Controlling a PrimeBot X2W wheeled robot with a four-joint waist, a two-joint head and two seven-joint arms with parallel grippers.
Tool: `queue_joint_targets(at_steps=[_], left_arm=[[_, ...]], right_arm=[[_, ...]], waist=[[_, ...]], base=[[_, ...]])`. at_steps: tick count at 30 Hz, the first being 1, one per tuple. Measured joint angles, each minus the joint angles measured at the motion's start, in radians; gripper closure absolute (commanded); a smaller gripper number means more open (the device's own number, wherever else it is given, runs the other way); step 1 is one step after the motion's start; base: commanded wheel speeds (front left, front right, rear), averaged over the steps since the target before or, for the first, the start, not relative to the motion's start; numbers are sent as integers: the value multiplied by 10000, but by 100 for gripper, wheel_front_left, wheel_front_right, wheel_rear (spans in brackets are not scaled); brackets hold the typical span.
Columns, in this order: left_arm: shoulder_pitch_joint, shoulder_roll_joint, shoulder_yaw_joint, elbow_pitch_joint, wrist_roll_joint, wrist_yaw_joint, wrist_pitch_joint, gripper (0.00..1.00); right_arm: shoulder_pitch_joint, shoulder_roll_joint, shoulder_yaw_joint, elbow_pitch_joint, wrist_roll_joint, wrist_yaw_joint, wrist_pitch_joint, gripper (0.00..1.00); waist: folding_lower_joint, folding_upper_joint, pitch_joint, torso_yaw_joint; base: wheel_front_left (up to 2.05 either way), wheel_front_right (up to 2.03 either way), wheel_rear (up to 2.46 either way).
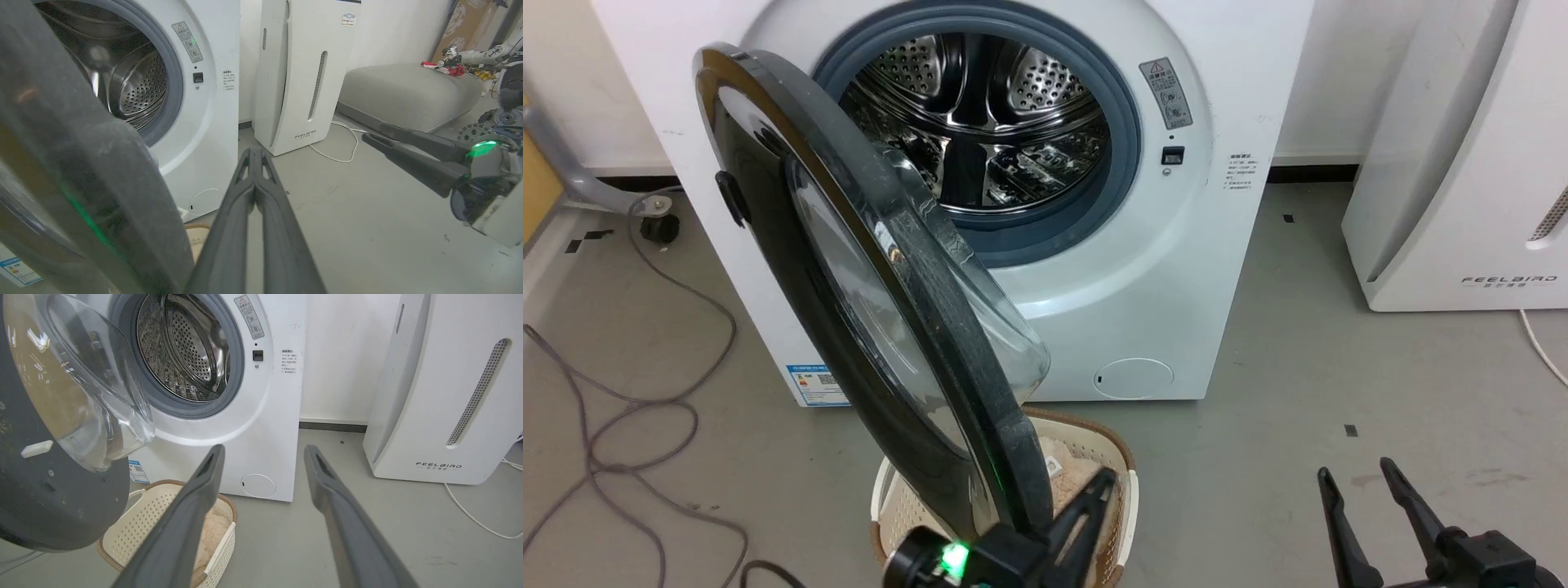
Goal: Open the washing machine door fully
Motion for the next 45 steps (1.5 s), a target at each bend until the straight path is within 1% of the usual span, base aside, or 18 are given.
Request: queue_joint_targets(at_steps=[3, 11, 16, 20, 27, 34, 39, 45], left_arm=[[-12, -50, 261, 267, -73, 370, -128, 100], [-24, -104, 679, 468, -192, 1087, -213, 100], [138, -151, 752, 353, -234, 1407, -282, 100], [520, -82, 838, -8, -349, 1498, -259, 100], [1329, 485, 951, -1072, -345, 1628, 94, 100], [1373, 836, 1139, -1304, -318, 1699, 173, 100], [1502, 849, 1302, -1444, -303, 2027, 153, 100], [1854, 911, 1787, -1724, -305, 2487, -44, 100]], right_arm=[[1, 0, -38, 25, 2, -2, 0, 0], [2, 0, 19, 113, 92, 0, 0, 0], [2, 0, 48, 201, 111, 0, -2, 0], [3, 0, 54, 286, 184, 0, -4, 0], [49, 2, -63, 336, 268, -2, -33, 0], [46, 2, -42, 460, 337, 0, -90, 0], [80, 2, -190, 508, 360, 0, -94, 0], [101, 4, -368, 497, 359, -2, -100, 0]], waist=[[0, 0, 5, -3], [0, 0, 10, -8], [0, 0, 26, -17], [1, 0, 29, 9], [0, 0, 51, 303], [0, 0, 96, 566], [0, 0, 57, 702], [0, 0, 89, 1234]], base=[[0, 0, 0], [0, 0, 0], [0, 0, 0], [0, 0, 0], [0, 0, 0], [0, 0, 0], [0, 0, 0], [0, 0, 0]])
